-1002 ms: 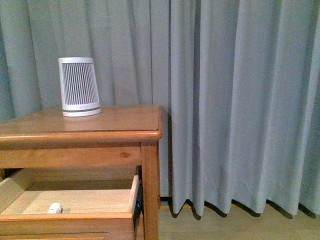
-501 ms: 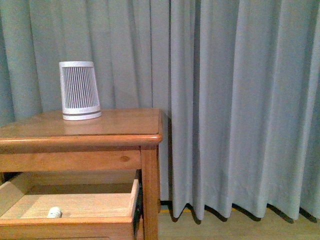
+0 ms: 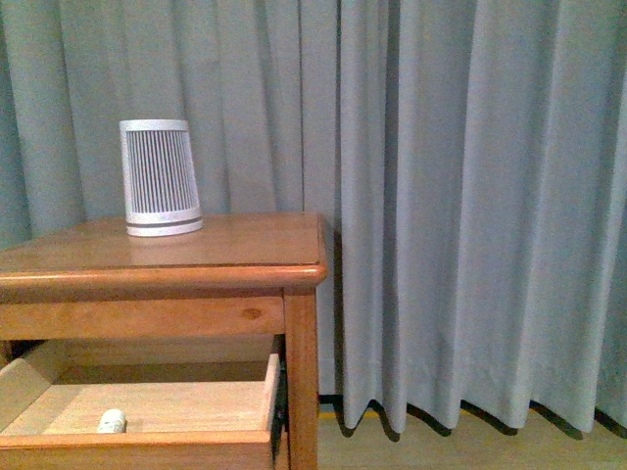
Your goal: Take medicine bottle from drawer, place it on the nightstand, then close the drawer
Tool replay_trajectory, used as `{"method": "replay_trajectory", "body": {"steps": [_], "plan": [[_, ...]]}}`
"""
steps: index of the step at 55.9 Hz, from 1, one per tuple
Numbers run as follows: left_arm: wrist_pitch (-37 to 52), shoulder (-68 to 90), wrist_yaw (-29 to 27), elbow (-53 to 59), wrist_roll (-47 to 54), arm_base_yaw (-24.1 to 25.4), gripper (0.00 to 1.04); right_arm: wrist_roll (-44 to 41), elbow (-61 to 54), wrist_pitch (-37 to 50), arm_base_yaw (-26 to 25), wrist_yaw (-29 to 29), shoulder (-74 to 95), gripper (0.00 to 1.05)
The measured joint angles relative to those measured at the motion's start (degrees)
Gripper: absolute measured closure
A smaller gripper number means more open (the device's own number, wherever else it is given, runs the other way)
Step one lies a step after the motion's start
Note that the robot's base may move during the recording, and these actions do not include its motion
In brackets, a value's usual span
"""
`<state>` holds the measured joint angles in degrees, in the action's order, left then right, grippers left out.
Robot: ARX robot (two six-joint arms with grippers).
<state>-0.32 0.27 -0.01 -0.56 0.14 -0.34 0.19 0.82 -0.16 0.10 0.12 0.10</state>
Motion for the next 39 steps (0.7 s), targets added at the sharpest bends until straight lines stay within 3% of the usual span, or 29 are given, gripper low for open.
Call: {"method": "replay_trajectory", "body": {"steps": [13, 39], "plan": [[0.0, -0.02, 0.02, 0.0, 0.02, 0.02, 0.06, 0.0, 0.0, 0.0, 0.0, 0.02, 0.02, 0.07], [0.0, -0.04, 0.02, 0.0, 0.0, 0.04, 0.07, 0.0, 0.0, 0.02, 0.0, 0.02, 0.02, 0.07]]}}
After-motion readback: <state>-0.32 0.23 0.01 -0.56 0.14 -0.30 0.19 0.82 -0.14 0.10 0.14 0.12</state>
